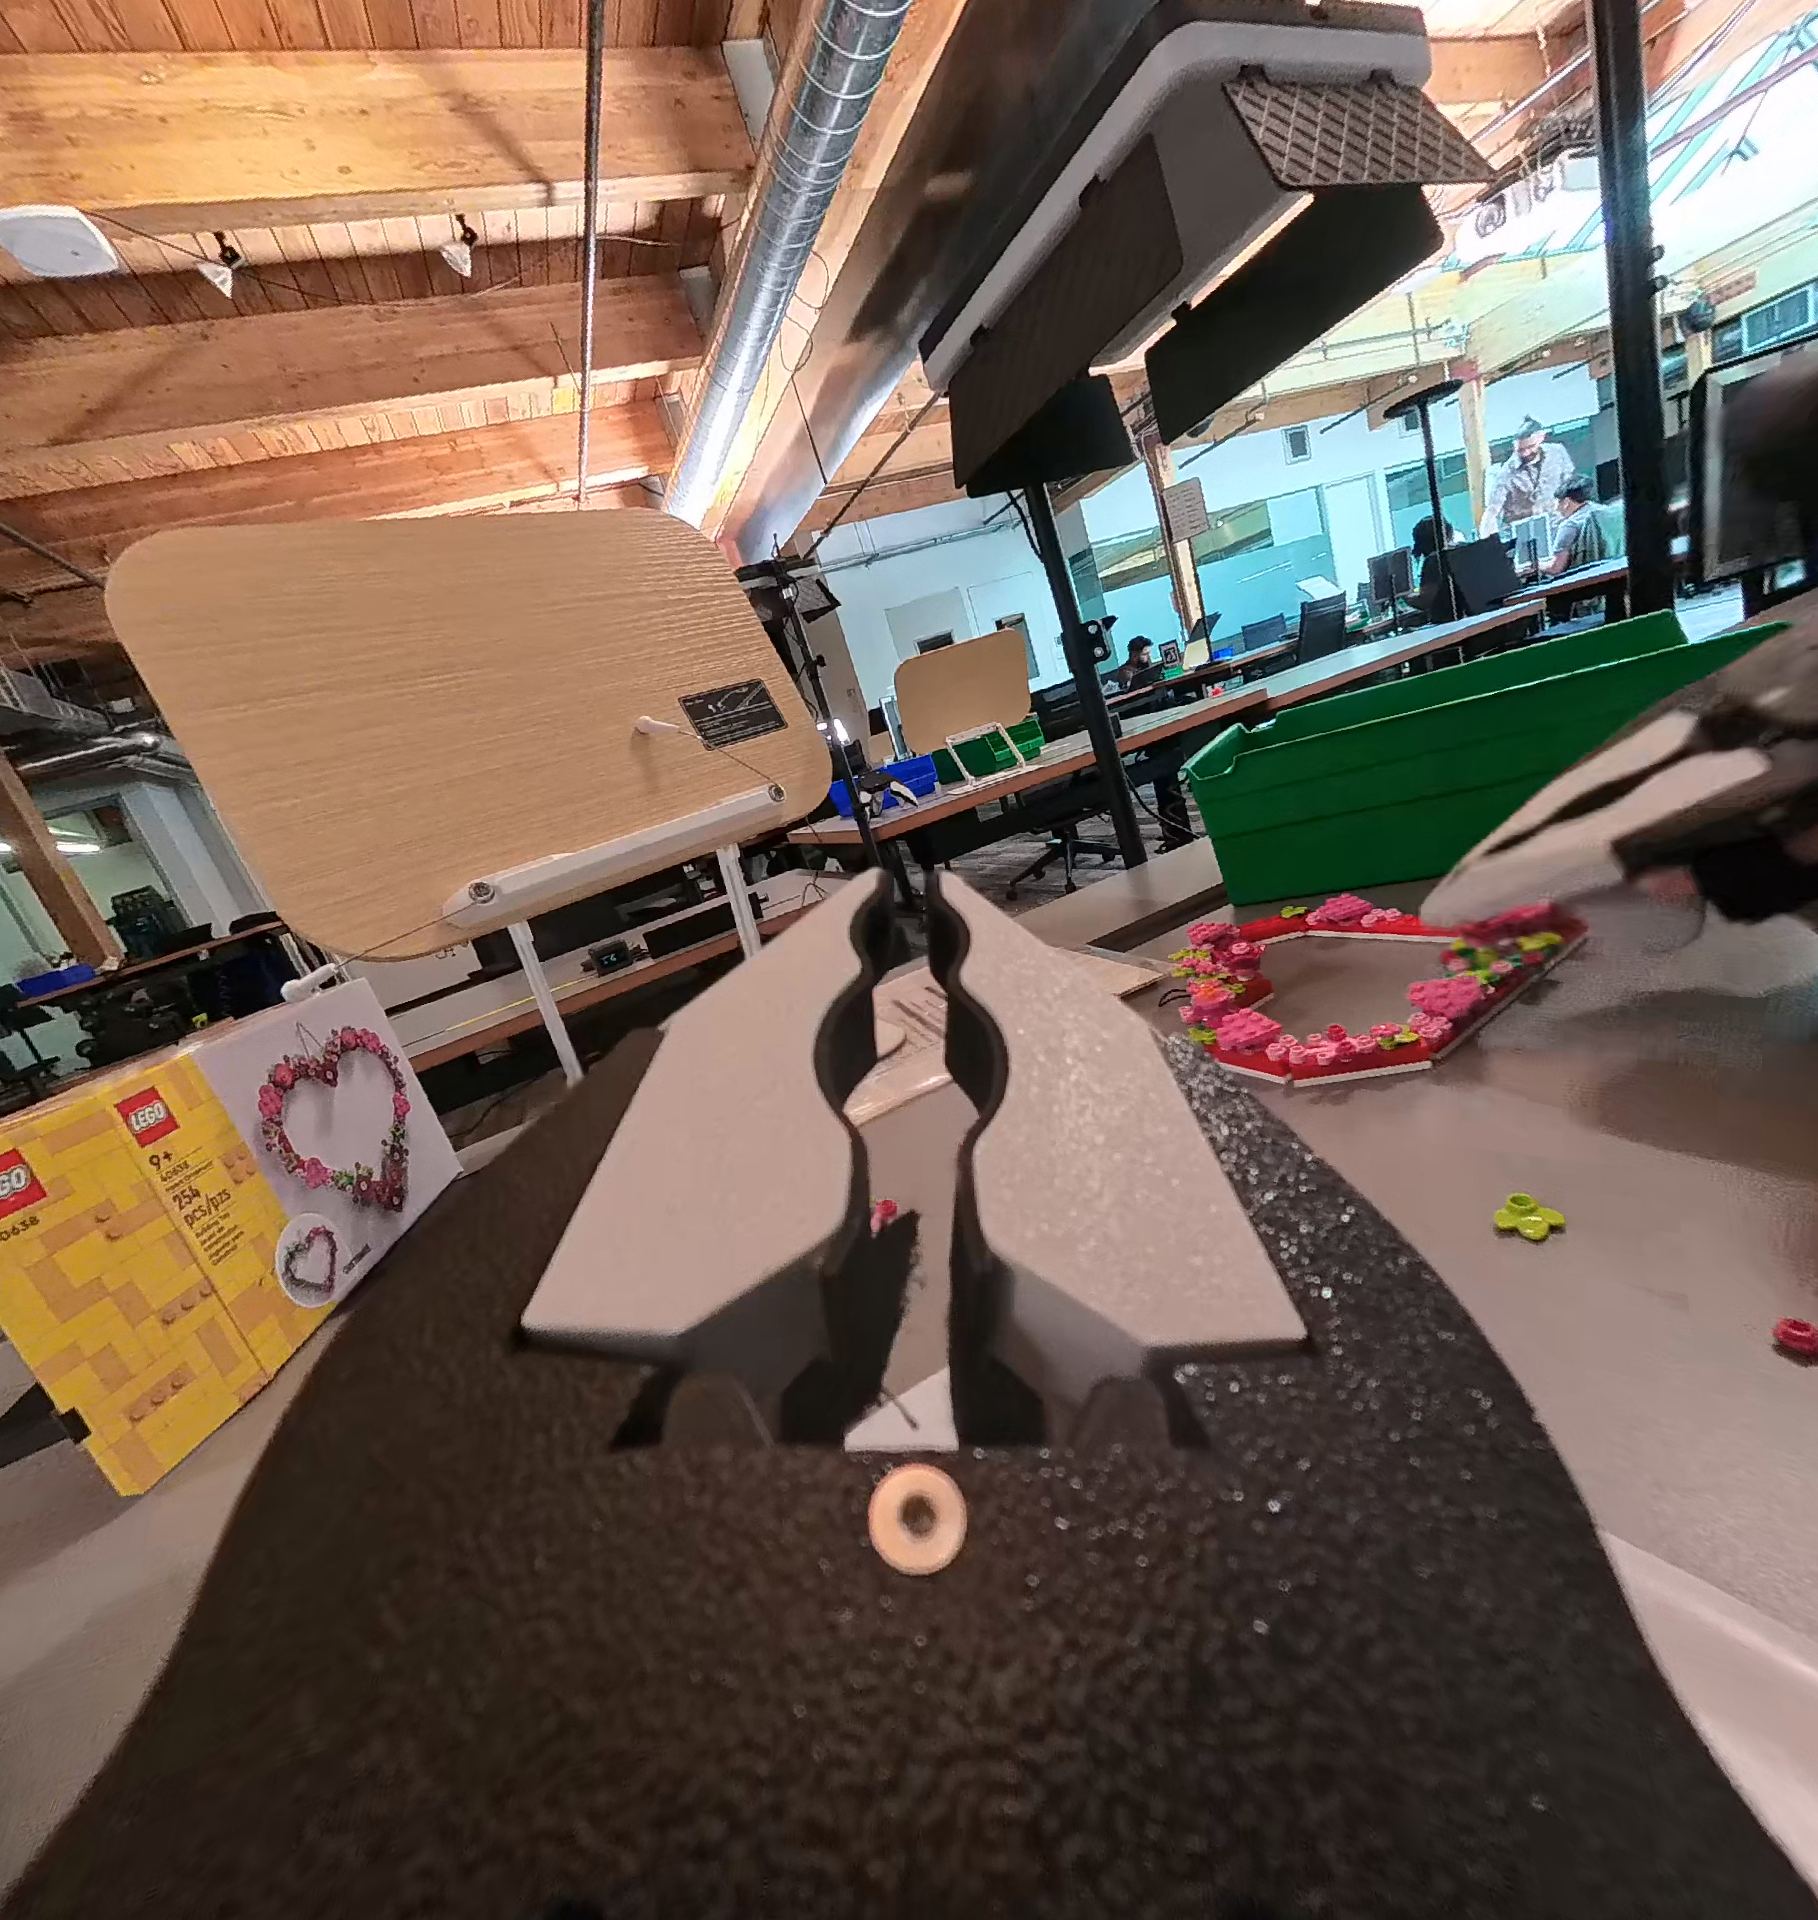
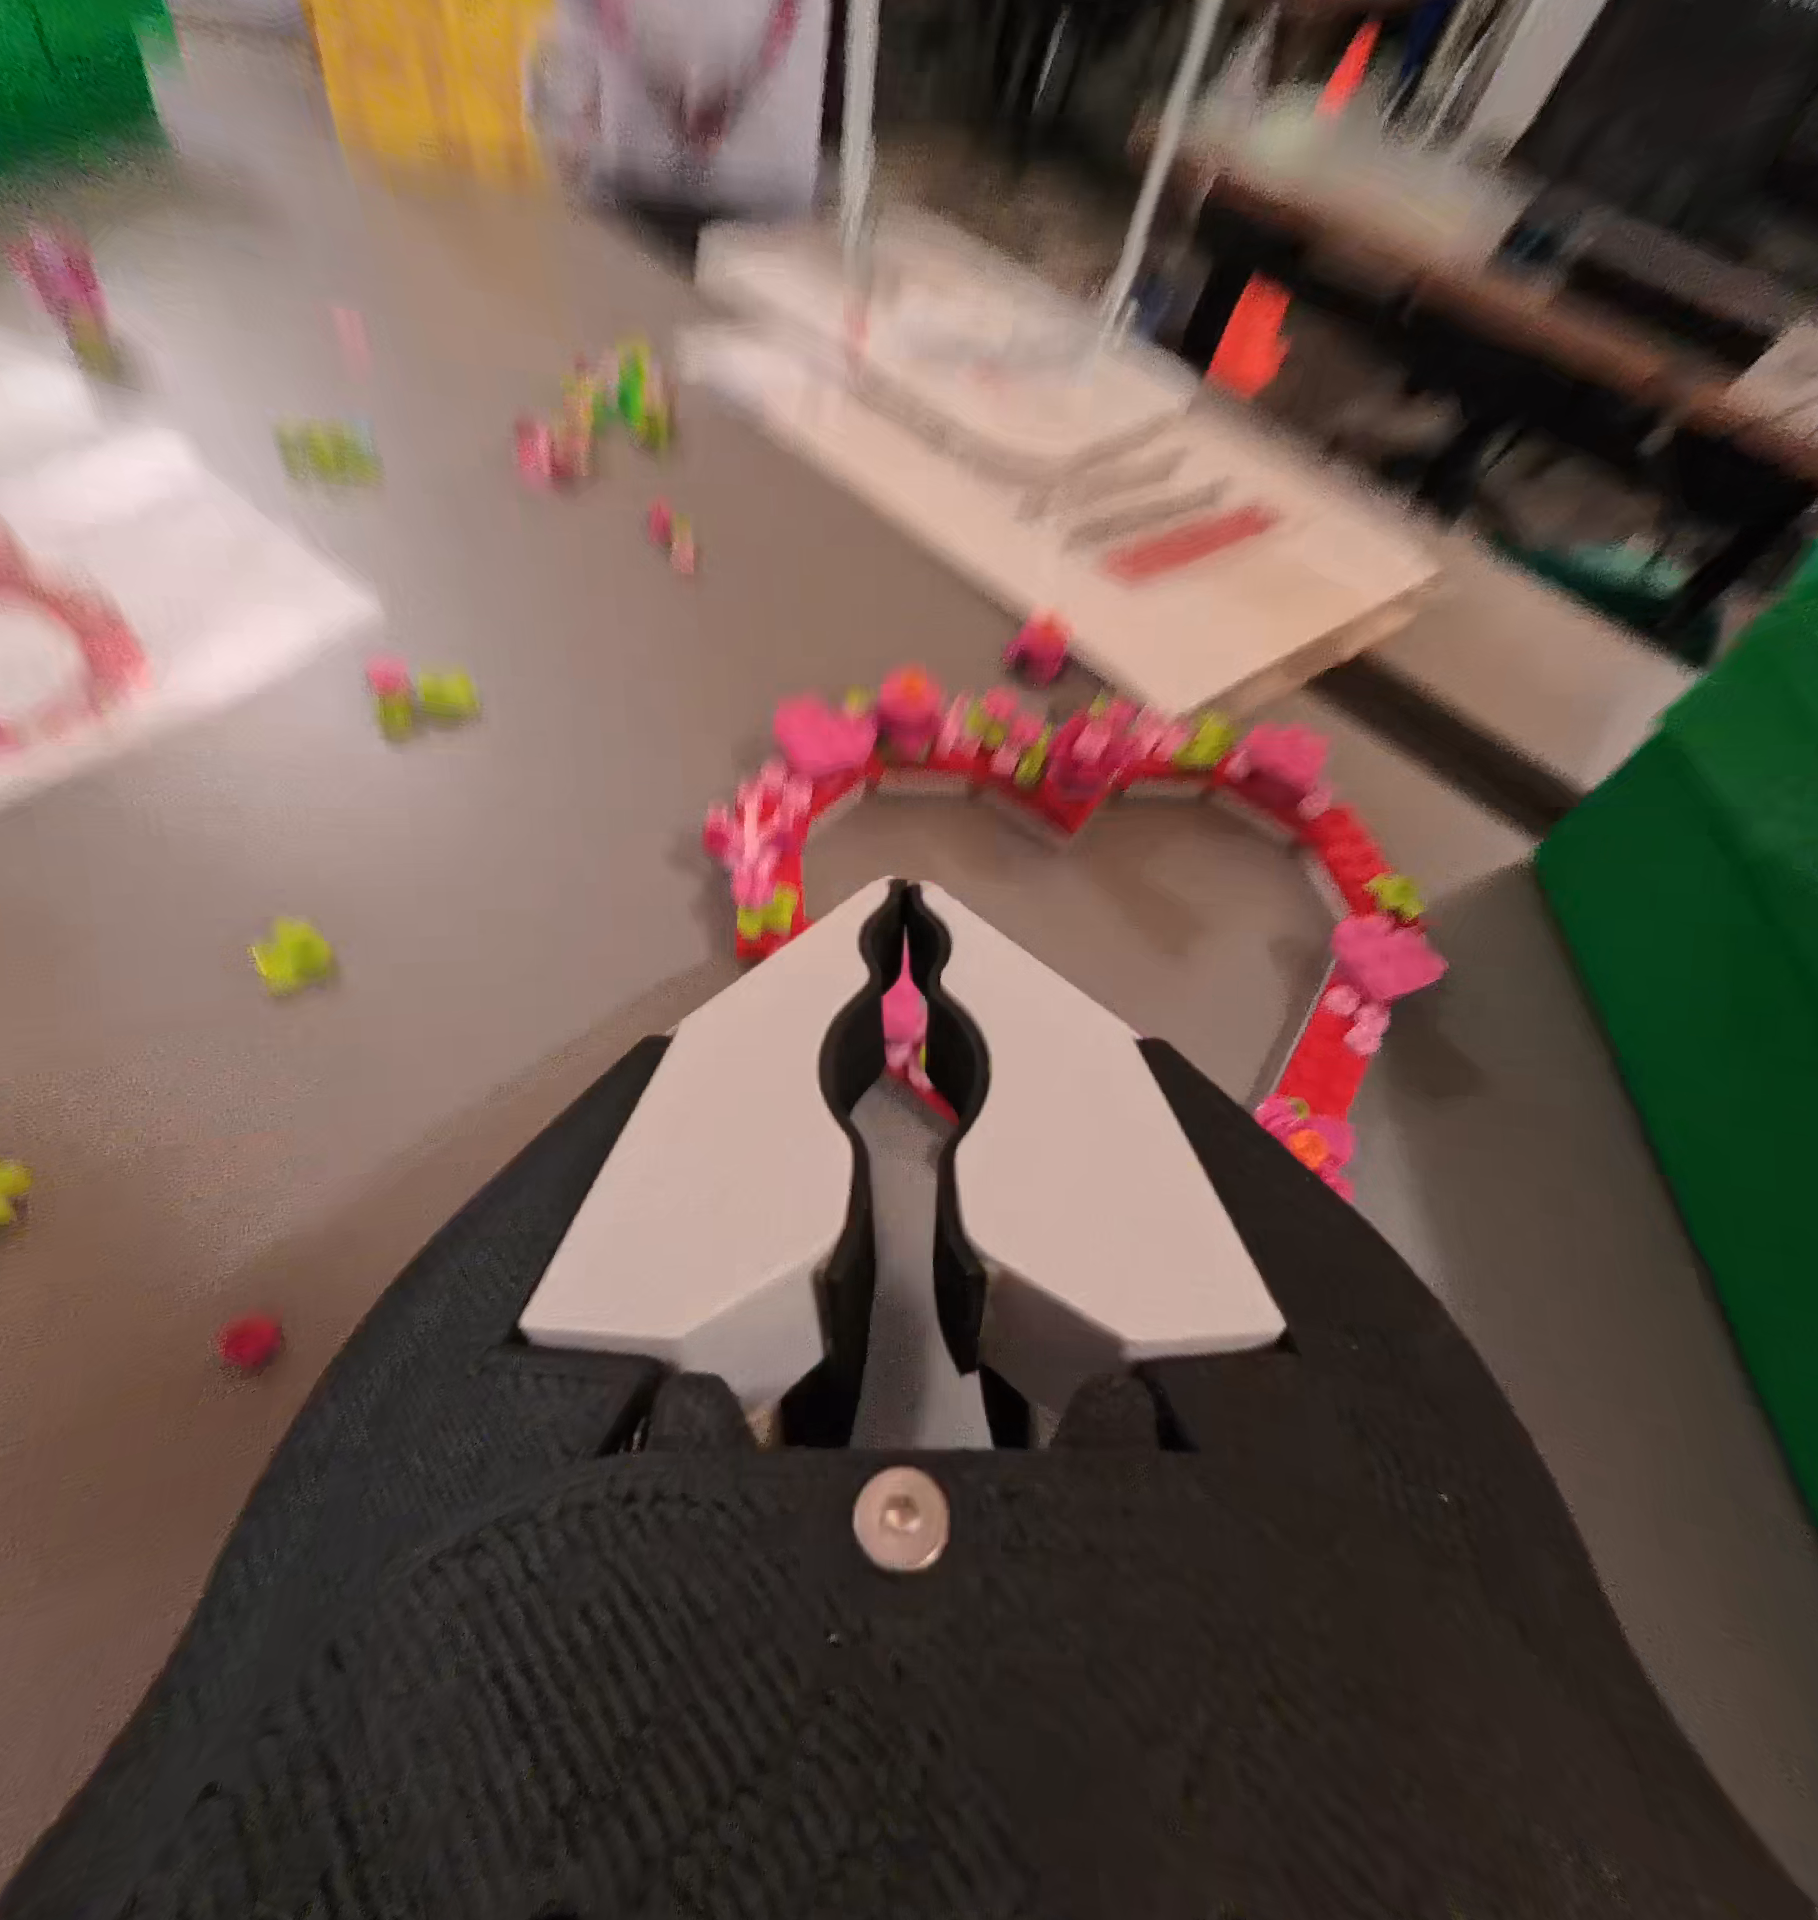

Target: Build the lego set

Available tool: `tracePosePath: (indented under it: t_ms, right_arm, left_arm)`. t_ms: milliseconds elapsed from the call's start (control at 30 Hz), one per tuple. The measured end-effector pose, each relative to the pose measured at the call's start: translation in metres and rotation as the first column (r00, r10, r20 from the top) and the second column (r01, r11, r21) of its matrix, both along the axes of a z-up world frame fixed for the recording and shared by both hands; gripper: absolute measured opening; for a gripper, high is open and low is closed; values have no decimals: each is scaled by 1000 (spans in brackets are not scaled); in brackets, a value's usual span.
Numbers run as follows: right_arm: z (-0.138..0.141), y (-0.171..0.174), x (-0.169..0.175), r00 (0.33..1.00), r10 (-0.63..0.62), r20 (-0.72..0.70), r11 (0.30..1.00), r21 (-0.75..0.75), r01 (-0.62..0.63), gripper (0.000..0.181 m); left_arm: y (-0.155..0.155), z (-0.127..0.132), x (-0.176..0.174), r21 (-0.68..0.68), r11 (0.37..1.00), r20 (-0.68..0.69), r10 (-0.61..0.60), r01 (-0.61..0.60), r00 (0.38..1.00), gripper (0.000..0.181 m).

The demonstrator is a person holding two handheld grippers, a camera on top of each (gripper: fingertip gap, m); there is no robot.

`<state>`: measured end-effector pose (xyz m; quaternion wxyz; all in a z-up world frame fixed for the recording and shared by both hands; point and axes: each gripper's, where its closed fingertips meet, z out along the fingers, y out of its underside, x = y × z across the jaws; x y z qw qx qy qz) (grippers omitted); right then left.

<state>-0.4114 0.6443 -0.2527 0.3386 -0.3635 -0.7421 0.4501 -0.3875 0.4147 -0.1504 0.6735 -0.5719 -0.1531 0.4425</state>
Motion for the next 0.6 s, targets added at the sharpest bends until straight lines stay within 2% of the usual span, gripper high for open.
tracePosePath:
  t_ms: [33,100,200,267,400,600]
  right_arm:
    - [20,5,2,996,-33,-85,994,-106,24,0]
    - [57,30,9,948,-139,-286,975,-207,81,0]
    - [99,87,28,748,-340,-570,940,-233,250,0]
    - [104,115,38,651,-409,-640,909,-227,348,0]
    - [86,137,30,652,-462,-602,878,-204,433,0]
    - [82,132,27,667,-440,-601,885,-167,434,0]
  left_arm:
    - [-2,1,0,5,1000,-3,7,-7,1000,3]
    - [-7,4,-1,26,999,-9,20,-20,1000,3]
    - [-22,12,-5,66,996,-21,58,-57,998,3]
    - [-37,18,-10,90,990,-33,109,-106,994,3]
    - [-72,26,-20,193,966,-4,176,-172,984,2]
    - [-99,20,-34,329,923,110,172,-199,979,2]
